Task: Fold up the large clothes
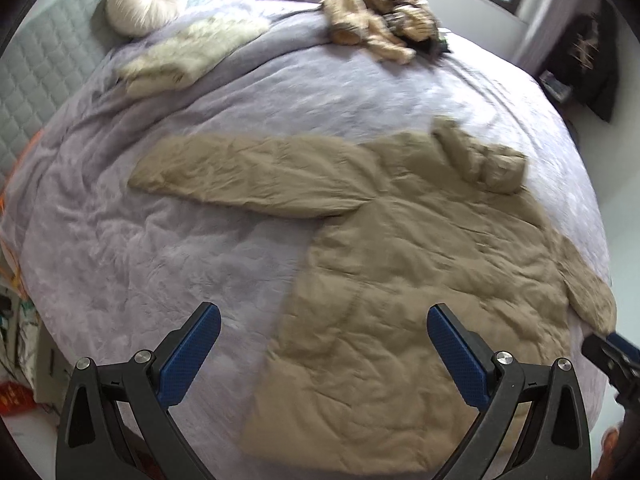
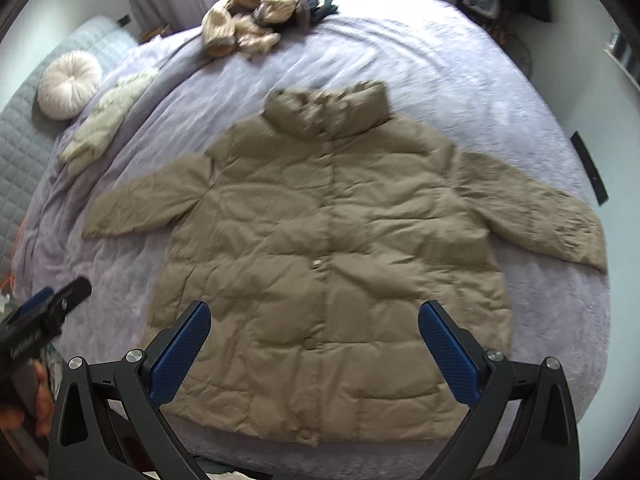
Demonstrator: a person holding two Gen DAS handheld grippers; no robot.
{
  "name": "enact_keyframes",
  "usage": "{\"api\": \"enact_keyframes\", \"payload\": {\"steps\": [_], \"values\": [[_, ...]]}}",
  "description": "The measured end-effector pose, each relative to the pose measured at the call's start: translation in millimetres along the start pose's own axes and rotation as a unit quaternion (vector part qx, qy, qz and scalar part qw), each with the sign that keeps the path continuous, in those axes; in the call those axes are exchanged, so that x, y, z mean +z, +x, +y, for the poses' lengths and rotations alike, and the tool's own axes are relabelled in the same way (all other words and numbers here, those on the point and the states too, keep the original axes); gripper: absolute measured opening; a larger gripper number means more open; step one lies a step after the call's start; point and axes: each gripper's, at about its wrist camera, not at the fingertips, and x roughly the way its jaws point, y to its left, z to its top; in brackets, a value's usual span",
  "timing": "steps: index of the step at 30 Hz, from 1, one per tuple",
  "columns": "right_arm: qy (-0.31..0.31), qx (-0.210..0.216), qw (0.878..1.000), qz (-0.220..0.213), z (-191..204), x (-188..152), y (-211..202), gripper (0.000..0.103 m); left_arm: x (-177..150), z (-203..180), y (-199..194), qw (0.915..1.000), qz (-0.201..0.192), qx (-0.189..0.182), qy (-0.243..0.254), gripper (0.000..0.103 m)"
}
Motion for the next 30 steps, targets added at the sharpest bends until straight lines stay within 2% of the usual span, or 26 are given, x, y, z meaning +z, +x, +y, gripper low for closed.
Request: {"api": "enact_keyframes", "payload": {"steps": [5,9,12,18,22,25,26,27,28,29,30], "values": [[0.003,0.033,0.998,0.047,30,6,41,0.103,26,64,64,0.997,0.021,-0.045,-0.059,0.103],[-0.001,0.073,0.994,0.086,55,15,85,0.103,50,111,119,0.9911,0.016,-0.074,-0.11,0.103],[-0.002,0.092,0.992,0.085,73,21,111,0.103,69,142,164,0.9851,0.006,-0.087,-0.148,0.103],[-0.014,0.107,0.99,0.087,103,43,153,0.103,94,188,247,0.9691,0.021,-0.114,-0.218,0.103],[-0.029,0.109,0.992,0.063,120,63,181,0.103,112,208,263,0.9611,-0.018,-0.115,-0.25,0.103],[-0.035,0.113,0.991,0.063,137,81,207,0.103,122,210,265,0.9635,-0.043,-0.091,-0.248,0.103],[-0.036,0.116,0.991,0.062,142,86,216,0.103,125,209,263,0.9647,-0.056,-0.079,-0.245,0.097],[-0.036,0.12,0.99,0.061,148,93,221,0.103,128,208,262,0.9653,-0.064,-0.07,-0.243,0.073],[-0.032,0.128,0.99,0.058,149,95,226,0.103,132,209,263,0.9668,-0.067,-0.066,-0.238,0.059],[-0.028,0.133,0.989,0.057,150,98,229,0.102,131,212,263,0.9666,-0.067,-0.074,-0.236,0.03],[-0.023,0.139,0.989,0.054,153,102,233,0.1,132,217,264,0.9621,-0.068,-0.107,-0.242,0.01]]}}
